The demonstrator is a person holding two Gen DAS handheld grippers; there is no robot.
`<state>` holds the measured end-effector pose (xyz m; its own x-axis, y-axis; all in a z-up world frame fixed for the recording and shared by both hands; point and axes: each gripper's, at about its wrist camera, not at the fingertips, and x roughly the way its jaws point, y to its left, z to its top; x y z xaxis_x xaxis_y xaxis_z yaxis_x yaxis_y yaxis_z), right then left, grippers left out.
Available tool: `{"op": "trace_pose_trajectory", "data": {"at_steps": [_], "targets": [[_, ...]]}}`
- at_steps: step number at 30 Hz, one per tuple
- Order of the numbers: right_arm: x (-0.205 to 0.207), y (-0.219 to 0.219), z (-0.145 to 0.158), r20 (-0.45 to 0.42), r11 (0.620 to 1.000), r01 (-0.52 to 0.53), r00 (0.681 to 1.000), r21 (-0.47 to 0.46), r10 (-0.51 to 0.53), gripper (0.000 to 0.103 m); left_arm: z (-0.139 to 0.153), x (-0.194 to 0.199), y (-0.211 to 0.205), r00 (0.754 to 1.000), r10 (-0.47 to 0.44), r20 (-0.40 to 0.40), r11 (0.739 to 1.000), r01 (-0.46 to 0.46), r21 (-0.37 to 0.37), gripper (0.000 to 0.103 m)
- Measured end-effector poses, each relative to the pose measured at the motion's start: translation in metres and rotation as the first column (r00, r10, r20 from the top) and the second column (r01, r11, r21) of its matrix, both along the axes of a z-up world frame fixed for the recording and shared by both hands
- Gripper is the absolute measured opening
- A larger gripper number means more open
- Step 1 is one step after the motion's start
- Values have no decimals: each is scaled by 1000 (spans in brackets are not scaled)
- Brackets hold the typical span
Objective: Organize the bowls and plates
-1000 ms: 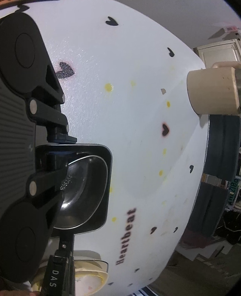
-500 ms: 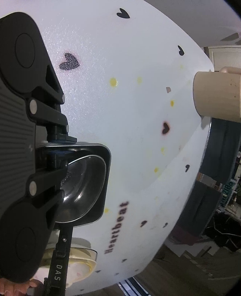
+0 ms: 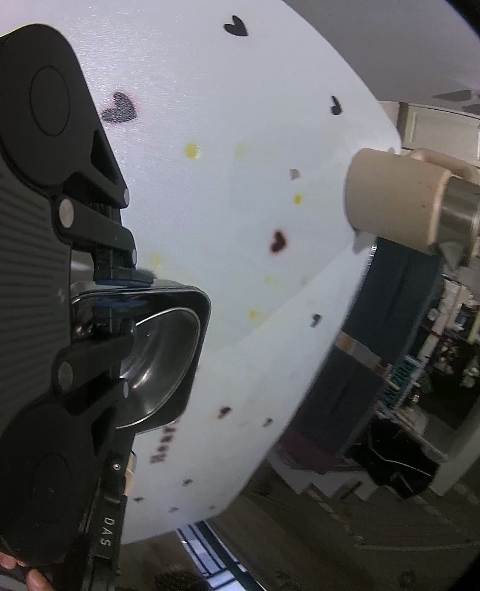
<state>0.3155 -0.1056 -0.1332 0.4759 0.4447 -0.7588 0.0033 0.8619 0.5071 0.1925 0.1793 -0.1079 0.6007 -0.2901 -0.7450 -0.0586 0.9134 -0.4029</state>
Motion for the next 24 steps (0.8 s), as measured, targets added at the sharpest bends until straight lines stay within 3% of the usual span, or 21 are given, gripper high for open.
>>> {"op": "trace_pose_trajectory", "data": {"at_steps": [8, 17, 24], "targets": [[-10, -26, 27, 66, 998, 10, 998, 60, -14, 5, 30, -10, -16, 995, 7, 97, 998, -2, -56, 6], [-47, -76, 69, 189, 999, 20, 982, 45, -28, 6, 51, -18, -65, 985, -41, 166, 995, 55, -83, 6], [-75, -122, 80, 231, 995, 81, 969, 53, -91, 6, 58, -28, -110, 977, -84, 198, 990, 104, -95, 6]]}}
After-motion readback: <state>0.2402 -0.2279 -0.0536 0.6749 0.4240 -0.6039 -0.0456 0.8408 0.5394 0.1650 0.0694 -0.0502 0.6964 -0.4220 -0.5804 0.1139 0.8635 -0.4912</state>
